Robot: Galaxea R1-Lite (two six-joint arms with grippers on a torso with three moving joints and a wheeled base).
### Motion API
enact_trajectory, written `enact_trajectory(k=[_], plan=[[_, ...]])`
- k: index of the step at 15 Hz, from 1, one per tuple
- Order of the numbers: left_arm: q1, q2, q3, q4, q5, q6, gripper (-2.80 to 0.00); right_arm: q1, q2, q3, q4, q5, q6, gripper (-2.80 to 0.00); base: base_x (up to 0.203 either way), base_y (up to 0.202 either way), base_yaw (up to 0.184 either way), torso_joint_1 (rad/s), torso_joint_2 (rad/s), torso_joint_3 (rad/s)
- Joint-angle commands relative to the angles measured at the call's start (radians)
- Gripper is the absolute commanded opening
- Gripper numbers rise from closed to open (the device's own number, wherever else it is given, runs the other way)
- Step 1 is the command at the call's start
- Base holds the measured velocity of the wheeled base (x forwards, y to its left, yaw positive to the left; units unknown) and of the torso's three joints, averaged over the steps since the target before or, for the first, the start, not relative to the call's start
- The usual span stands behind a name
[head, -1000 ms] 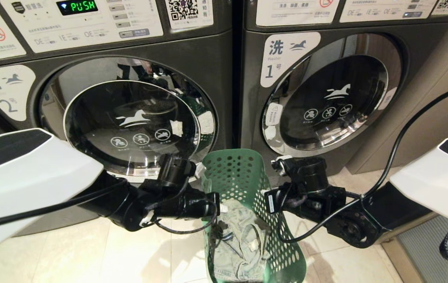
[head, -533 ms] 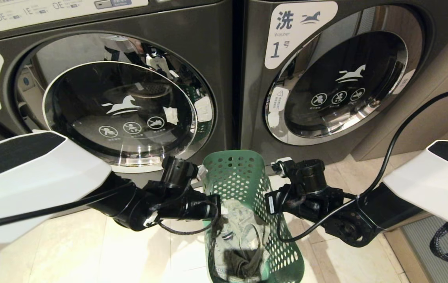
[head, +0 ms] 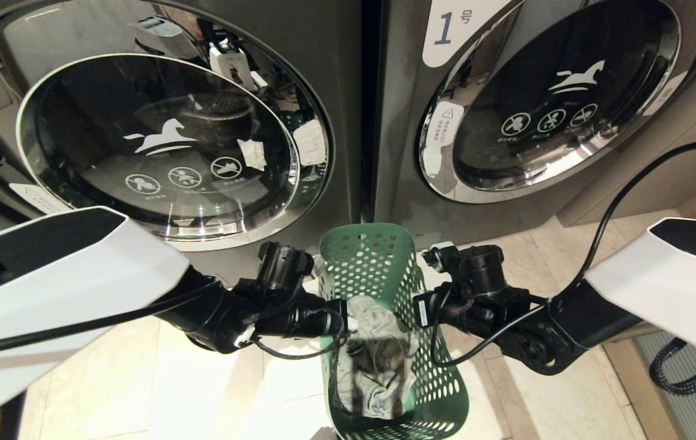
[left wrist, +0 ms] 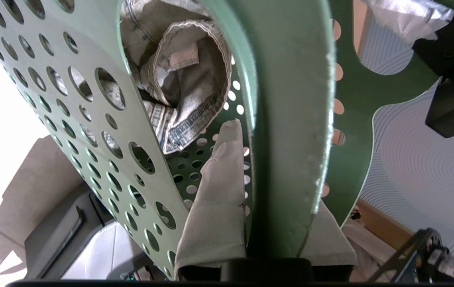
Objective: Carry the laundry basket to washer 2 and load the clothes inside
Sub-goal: Pick up the clothes basket and put it beside the washing machine
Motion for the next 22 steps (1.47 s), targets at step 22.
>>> enact_trajectory(k=[22], plan=[[0.014,0.261,-0.137,-0.255,0.082,-0.004,-2.8,-0.066,0.263,-0.167,-0.18,0.07,-0.269,-2.8,0.0,0.0,0.0,0.001,0.0,-0.059]])
